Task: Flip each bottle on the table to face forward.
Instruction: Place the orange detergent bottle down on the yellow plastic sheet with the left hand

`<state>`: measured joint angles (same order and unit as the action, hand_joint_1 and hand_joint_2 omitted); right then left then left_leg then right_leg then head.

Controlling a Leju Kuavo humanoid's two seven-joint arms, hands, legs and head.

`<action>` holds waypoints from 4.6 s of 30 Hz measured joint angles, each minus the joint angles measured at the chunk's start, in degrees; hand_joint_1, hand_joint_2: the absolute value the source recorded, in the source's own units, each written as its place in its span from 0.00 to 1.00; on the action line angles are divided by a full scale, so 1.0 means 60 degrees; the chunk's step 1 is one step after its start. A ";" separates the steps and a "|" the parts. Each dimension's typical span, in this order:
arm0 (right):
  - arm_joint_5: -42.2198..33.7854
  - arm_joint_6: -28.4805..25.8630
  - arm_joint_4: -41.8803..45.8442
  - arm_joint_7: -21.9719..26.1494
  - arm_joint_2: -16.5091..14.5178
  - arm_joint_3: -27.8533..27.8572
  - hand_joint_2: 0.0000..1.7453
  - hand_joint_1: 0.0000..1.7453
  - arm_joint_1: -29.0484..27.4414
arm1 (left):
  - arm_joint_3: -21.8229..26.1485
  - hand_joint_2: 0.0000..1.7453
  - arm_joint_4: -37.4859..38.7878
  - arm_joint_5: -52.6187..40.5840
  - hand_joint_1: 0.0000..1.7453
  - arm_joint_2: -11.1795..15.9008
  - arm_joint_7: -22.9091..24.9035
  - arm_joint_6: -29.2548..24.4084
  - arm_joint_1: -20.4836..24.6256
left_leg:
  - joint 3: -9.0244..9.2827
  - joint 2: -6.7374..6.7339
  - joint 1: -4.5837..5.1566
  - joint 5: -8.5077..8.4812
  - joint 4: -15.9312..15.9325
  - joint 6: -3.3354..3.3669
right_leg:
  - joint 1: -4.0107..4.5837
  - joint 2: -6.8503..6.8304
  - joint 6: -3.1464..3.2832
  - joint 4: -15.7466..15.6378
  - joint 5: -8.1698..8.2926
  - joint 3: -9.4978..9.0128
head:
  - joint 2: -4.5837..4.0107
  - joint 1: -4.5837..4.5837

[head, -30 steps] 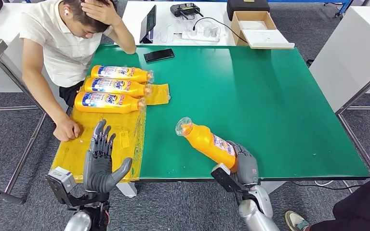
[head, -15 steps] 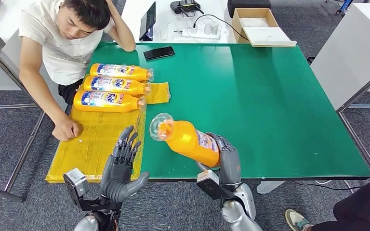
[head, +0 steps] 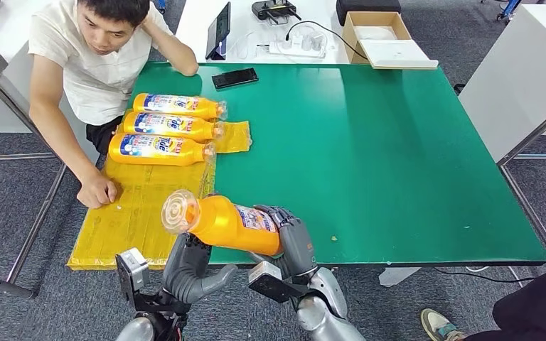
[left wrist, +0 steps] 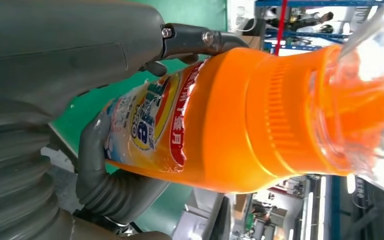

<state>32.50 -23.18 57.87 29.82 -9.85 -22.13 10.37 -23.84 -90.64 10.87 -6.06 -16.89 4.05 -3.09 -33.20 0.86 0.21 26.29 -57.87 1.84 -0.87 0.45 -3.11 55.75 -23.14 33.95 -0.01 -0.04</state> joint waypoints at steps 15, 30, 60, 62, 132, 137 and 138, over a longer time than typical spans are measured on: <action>-0.0021 -0.0460 -0.1526 0.0086 -0.0677 -0.1064 1.00 0.99 0.0493 | 0.0106 1.00 0.1030 0.1408 0.91 -0.0012 0.0903 -0.0864 0.0595 | -0.0008 -0.0002 -0.0008 -0.0002 0.0000 -0.0002 | 0.0006 0.0001 0.0002 0.0001 -0.0001 0.0011 | 0.0000 0.0001; -0.0319 -0.0496 -0.2230 0.0060 -0.0854 -0.1726 0.00 0.00 0.0733 | 0.0405 1.00 0.0994 0.2169 1.00 -0.0138 0.0254 -0.1356 0.0572 | -0.0012 -0.0004 -0.0011 -0.0002 0.0000 -0.0003 | 0.0009 0.0002 0.0002 0.0001 -0.0001 0.0021 | 0.0001 0.0002; -0.1180 -0.1964 -0.1491 0.1117 -0.0698 -0.1833 0.00 0.00 -0.0130 | 0.2913 1.00 0.2842 -0.5912 1.00 0.0810 -0.0332 -0.6609 0.2105 | -0.0016 -0.0005 -0.0017 -0.0013 0.0000 -0.0019 | 0.0010 0.0005 0.0003 0.0005 -0.0001 0.0026 | -0.0001 -0.0003; -0.1349 -0.2096 -0.1253 0.1250 -0.0676 -0.1655 0.00 0.00 -0.0251 | 0.3036 1.00 0.3009 -0.6768 1.00 0.0905 0.0011 -0.6870 0.2156 | -0.0017 -0.0004 -0.0017 -0.0013 0.0000 -0.0019 | 0.0010 0.0005 0.0003 0.0005 -0.0001 0.0026 | 0.0001 -0.0005; -0.3476 -0.1578 -0.1567 0.1397 -0.0900 -0.0514 0.00 0.00 -0.0492 | 0.1985 1.00 0.2270 -0.5067 0.00 0.1551 -0.1294 -0.0979 0.1645 | -0.0027 0.0024 -0.0018 -0.0038 0.0001 -0.0061 | 0.0012 -0.0009 0.0041 0.0052 0.0010 0.0051 | 0.0000 -0.0007; -0.3518 -0.1589 -0.1578 0.1397 -0.0875 -0.0537 0.00 0.00 -0.0483 | 0.1984 1.00 0.1865 -0.5012 0.00 0.1266 -0.1615 -0.1537 0.1529 | -0.0029 0.0026 -0.0016 -0.0038 0.0001 -0.0061 | 0.0011 -0.0009 0.0040 0.0050 0.0010 0.0052 | 0.0000 -0.0006; -0.3525 -0.1589 -0.1583 0.1397 -0.0869 -0.0546 0.00 0.00 -0.0481 | 0.1984 1.00 0.1803 -0.4972 0.00 0.1208 -0.1670 -0.1625 0.1512 | -0.0030 0.0026 -0.0016 -0.0038 0.0001 -0.0061 | 0.0011 -0.0009 0.0040 0.0050 0.0010 0.0053 | 0.0001 -0.0005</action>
<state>11.35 -32.72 48.37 38.21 -15.07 -25.41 7.48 -11.93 -79.82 -18.96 1.19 -26.91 -5.69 5.99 -33.38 1.01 0.11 26.07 -57.86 1.48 -0.80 0.39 -2.87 56.05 -23.08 34.27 0.00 -0.08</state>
